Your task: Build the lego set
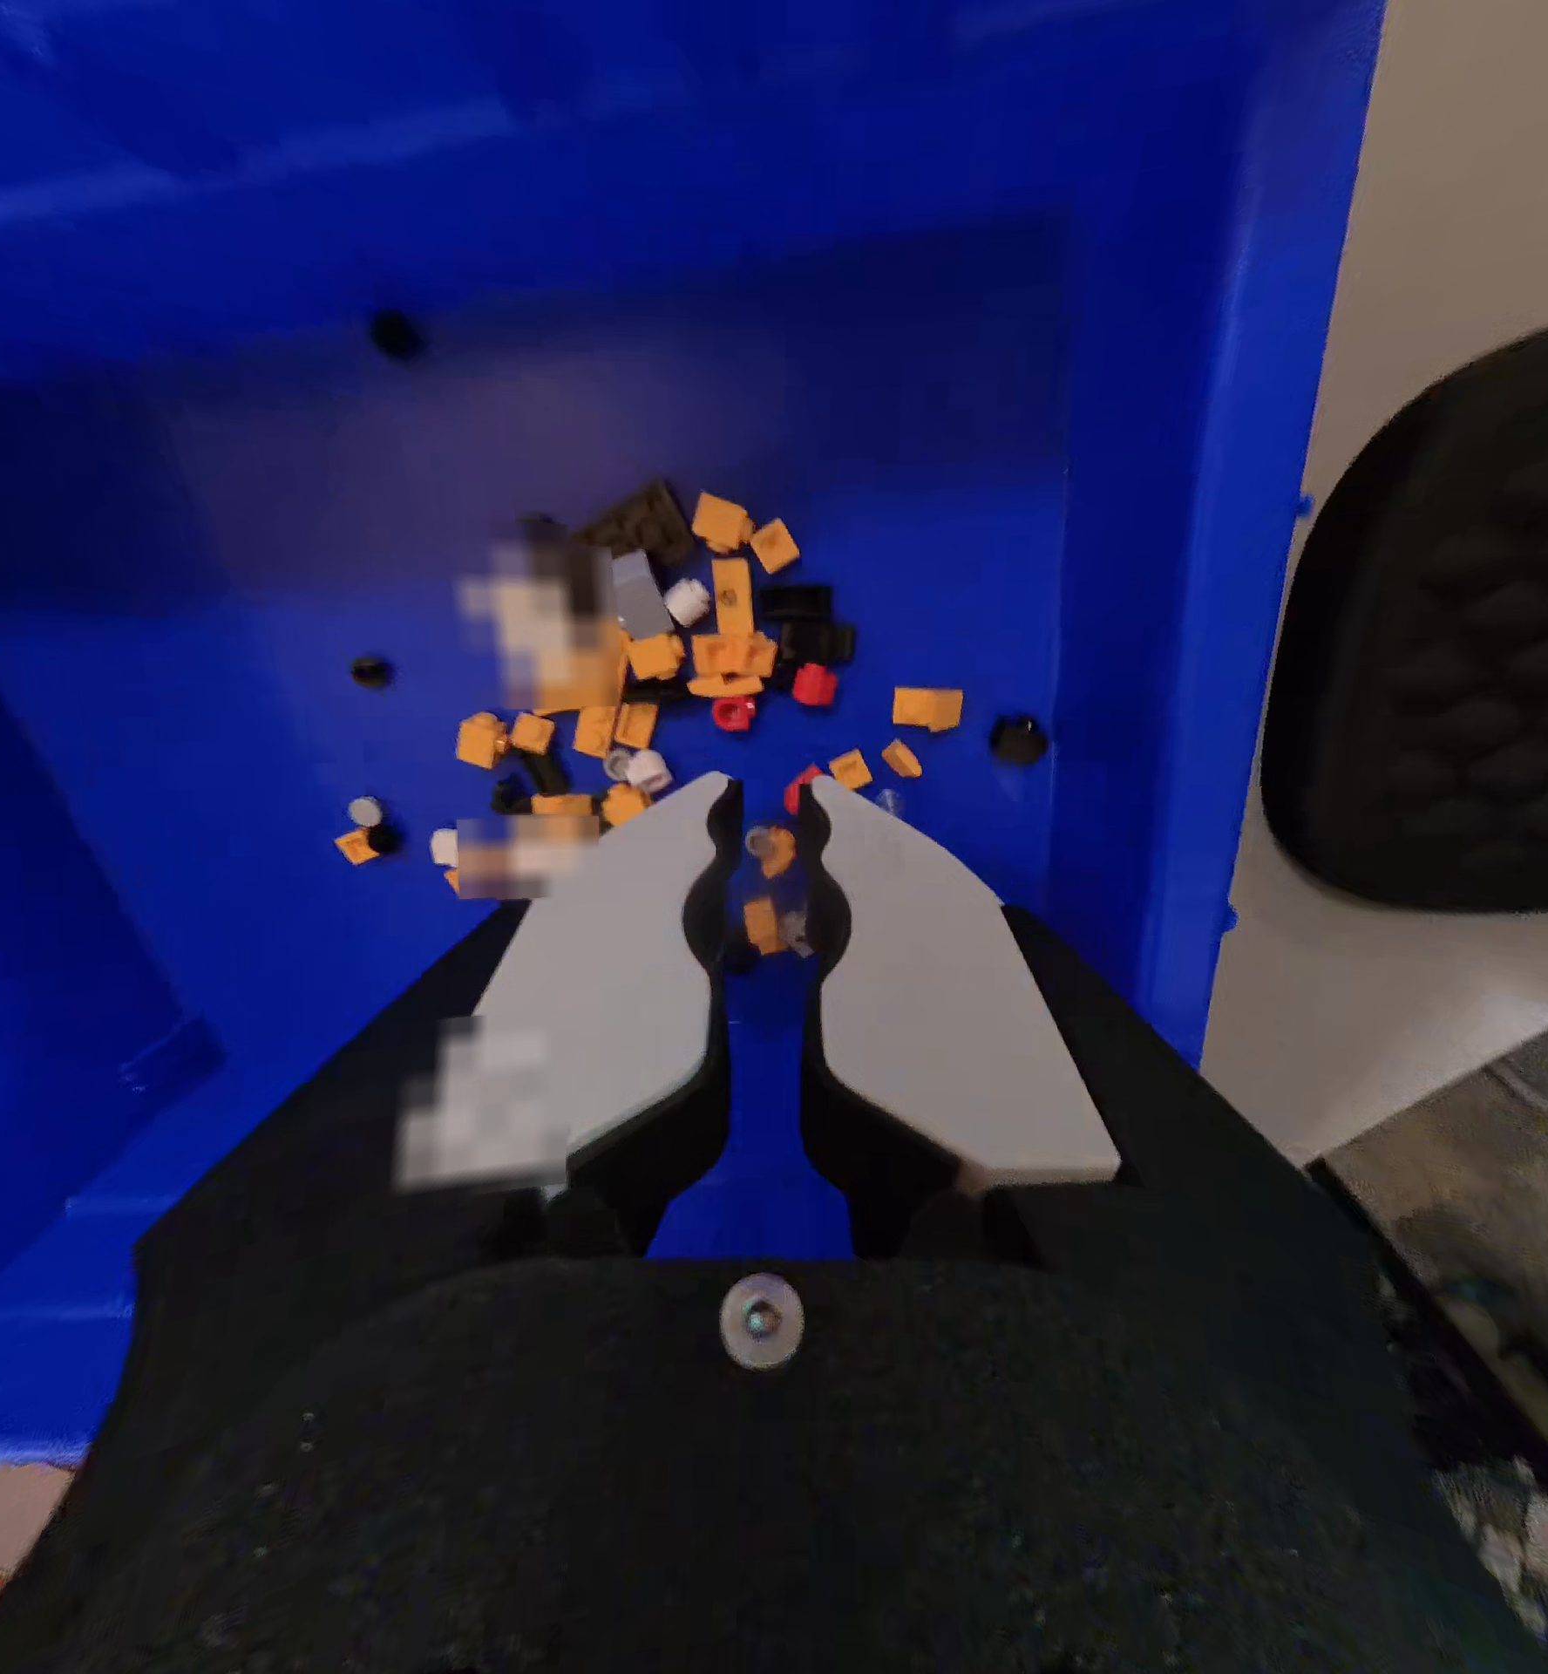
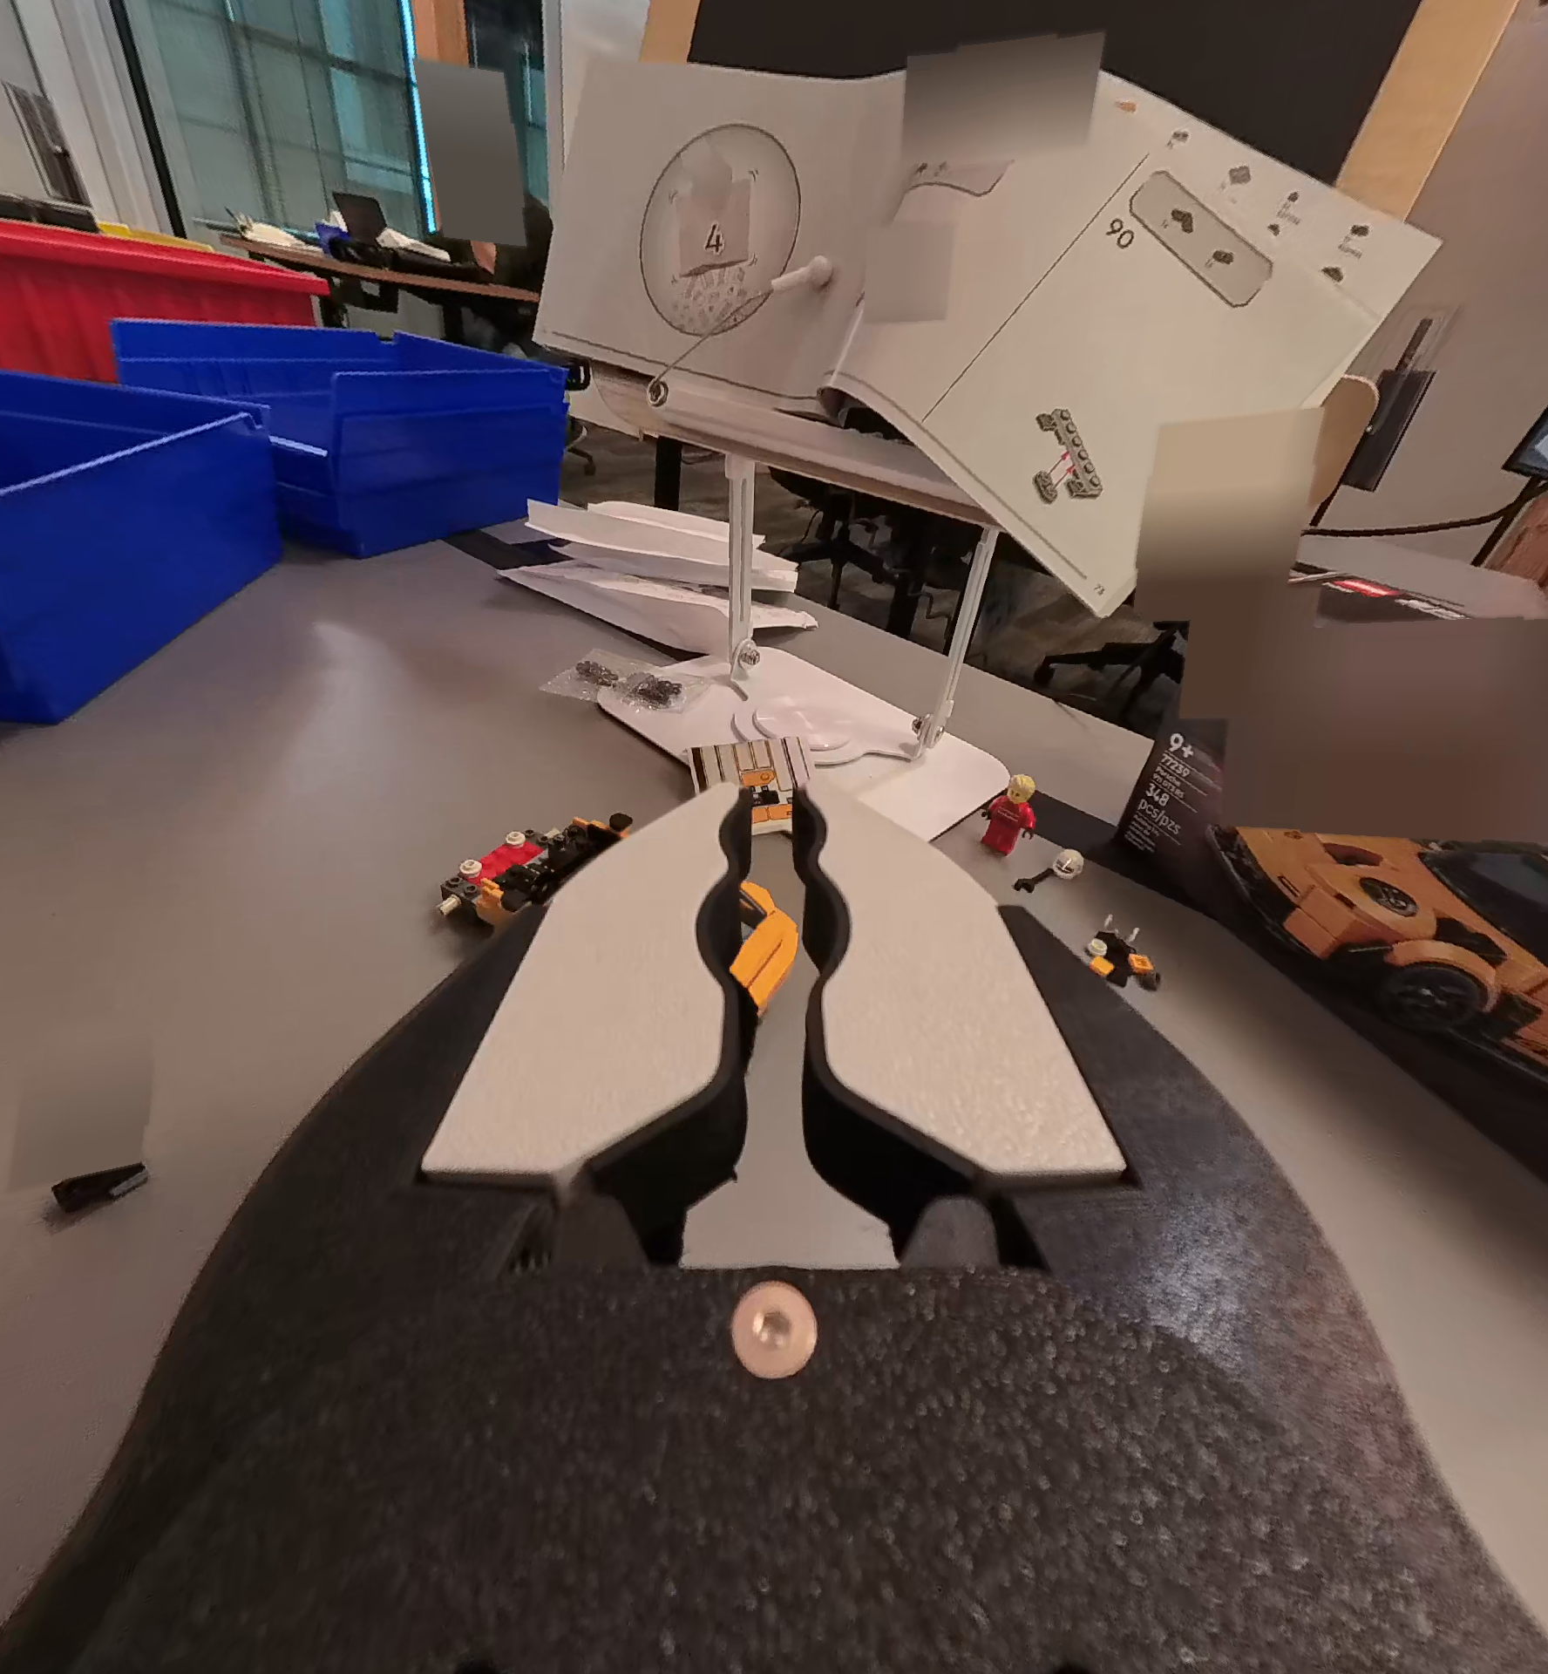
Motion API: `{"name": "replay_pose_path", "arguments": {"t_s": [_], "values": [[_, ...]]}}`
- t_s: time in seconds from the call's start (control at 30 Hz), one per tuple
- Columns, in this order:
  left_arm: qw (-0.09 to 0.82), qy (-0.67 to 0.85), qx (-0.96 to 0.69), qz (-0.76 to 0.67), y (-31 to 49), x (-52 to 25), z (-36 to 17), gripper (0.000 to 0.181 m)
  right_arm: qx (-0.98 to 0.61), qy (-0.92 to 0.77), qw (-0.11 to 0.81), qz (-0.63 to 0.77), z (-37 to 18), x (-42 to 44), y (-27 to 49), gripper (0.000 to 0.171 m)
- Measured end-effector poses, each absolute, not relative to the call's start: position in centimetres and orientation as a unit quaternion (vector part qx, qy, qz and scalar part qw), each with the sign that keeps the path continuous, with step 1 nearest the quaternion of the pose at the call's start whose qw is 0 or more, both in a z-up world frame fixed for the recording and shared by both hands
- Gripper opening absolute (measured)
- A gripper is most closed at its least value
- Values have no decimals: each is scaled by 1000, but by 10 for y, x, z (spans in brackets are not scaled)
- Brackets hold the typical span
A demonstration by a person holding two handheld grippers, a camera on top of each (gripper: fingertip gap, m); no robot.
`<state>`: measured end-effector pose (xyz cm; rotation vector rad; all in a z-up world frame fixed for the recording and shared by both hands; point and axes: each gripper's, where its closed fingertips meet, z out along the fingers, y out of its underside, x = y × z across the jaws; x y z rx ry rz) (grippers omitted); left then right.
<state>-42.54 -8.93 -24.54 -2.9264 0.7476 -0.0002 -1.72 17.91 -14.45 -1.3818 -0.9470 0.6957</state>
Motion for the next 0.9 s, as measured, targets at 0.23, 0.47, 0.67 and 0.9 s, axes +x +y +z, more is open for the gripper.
{"name": "replay_pose_path", "arguments": {"t_s": [0.23, 0.47, 0.67, 0.9], "values": [[-62, 278, -958, -26, -126, -417, -261, 13, -609, -418, 604, 301, -155, -20, 181, 7], [-95, 264, -960, -15, -128, -421, -275, 13, -610, -417, 603, 299, -157, -20, 182, 7], [-57, 260, -964, 7, -117, -419, -257, 7, -608, -418, 605, 300, -155, -20, 182, 7], [278, 263, -907, -173, -29, -284, -174, 5, -570, -447, 599, 341, -146, -28, 159, 7]]}}
